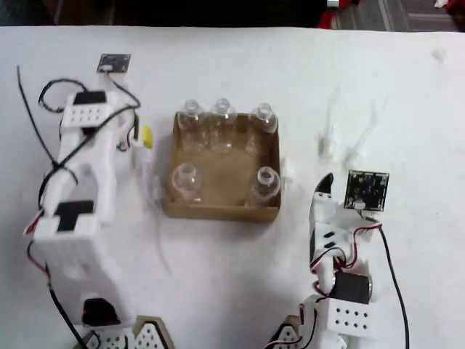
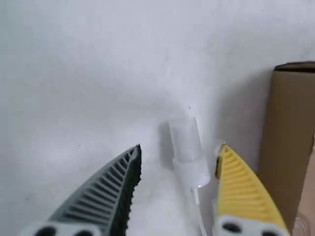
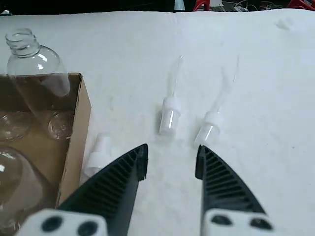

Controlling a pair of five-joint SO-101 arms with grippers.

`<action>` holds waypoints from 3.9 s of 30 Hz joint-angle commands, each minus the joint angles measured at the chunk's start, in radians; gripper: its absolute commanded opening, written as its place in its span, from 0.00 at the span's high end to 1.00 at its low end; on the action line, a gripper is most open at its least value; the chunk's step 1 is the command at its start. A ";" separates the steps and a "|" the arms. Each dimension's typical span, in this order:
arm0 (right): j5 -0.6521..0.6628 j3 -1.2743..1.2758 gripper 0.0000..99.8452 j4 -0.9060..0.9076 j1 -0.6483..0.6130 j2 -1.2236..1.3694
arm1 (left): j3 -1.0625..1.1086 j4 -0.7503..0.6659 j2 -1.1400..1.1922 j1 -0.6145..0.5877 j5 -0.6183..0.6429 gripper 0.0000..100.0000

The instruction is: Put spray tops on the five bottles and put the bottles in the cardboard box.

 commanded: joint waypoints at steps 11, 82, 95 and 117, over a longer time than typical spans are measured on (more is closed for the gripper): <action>0.031 0.041 0.86 -0.101 -0.015 -0.007 | -0.905 0.476 0.541 0.022 -0.005 0.89; 0.032 0.064 0.86 -0.122 -0.036 -0.007 | -0.667 0.545 -0.952 0.400 0.068 0.98; 0.032 0.068 0.86 -0.124 -0.027 -0.007 | 0.305 -0.250 -1.386 0.392 0.052 0.98; 0.032 0.109 0.86 -0.243 -0.027 -0.007 | 0.799 -1.464 -1.004 0.390 -0.035 0.98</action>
